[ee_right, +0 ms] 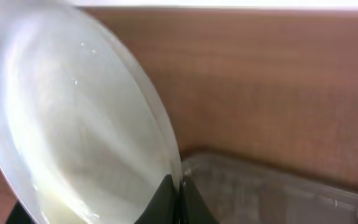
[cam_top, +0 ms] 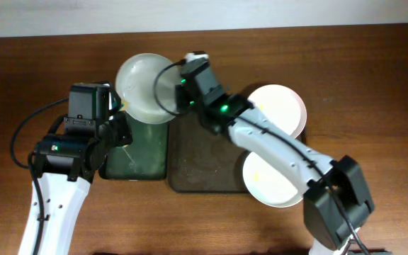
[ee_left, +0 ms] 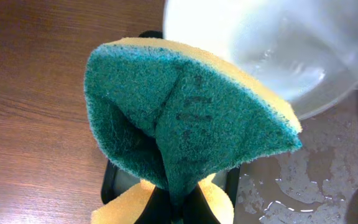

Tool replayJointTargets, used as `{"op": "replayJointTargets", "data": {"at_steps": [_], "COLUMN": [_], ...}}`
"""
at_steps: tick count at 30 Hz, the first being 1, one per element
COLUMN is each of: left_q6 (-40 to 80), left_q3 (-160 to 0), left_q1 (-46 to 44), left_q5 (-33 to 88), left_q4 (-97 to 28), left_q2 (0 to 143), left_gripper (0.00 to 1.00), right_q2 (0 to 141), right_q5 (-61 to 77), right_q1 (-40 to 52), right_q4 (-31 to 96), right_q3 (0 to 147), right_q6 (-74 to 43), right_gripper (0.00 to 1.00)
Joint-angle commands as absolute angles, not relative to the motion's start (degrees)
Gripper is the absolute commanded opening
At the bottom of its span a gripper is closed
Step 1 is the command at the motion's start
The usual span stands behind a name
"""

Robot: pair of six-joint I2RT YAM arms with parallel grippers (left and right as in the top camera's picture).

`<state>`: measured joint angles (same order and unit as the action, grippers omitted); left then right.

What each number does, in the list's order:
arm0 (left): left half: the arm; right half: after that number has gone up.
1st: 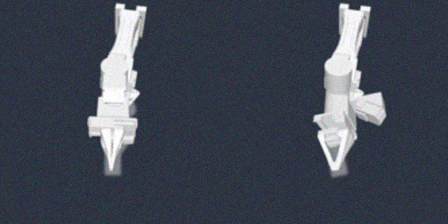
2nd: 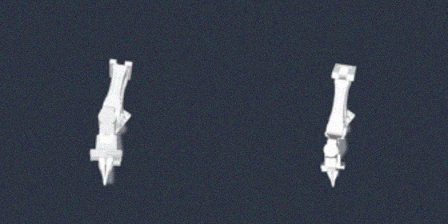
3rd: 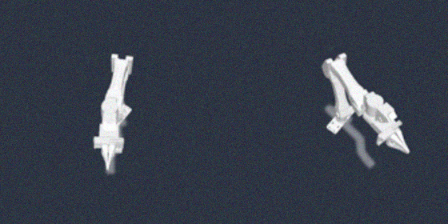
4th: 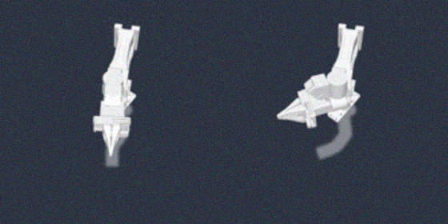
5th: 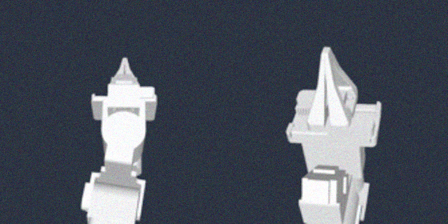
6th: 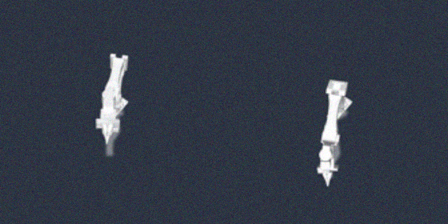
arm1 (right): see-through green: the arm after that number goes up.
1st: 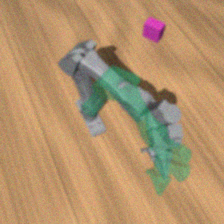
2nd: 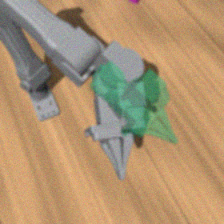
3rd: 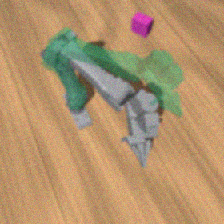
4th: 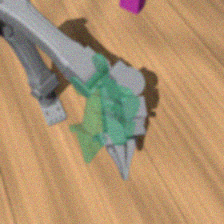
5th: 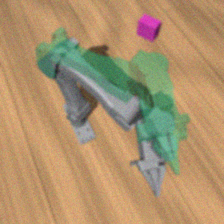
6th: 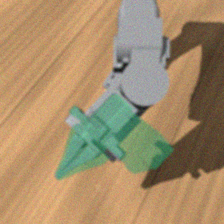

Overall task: Clean dirty plates on tray and stack at the side
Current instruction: 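Carry the white plate right and set it on the table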

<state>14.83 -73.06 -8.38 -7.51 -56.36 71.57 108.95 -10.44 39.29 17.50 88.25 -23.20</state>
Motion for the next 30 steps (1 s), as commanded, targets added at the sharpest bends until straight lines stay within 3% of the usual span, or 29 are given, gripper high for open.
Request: {"op": "replayJointTargets", "data": {"at_steps": [1,6,8,30], "left_q6": [15.6,15.6,15.6,15.6], "left_q3": [-74.4,-74.4,-74.4,-74.4], "left_q1": [-8.1,-8.1,-8.1,-8.1], "left_q5": [-8.4,-8.4,-8.4,-8.4], "left_q4": [-56.1,-56.1,-56.2,-56.3], "left_q2": [70.5,70.5,70.5,70.5], "left_gripper": [0.0,0.0,0.0,0.0], "right_q2": [110.1,110.1,110.1,110.1], "right_q5": [-28.5,-37.1,-37.1,-36.7], "right_q1": [44.8,48.8,49.0,49.1], "right_q4": [11.4,2.5,2.3,-1.6], "right_q3": [89.8,89.8,89.8,89.8], "right_q6": [-9.0,12.4,15.4,19.0], "right_gripper": [0.04,0.04,0.04,0.04]}}
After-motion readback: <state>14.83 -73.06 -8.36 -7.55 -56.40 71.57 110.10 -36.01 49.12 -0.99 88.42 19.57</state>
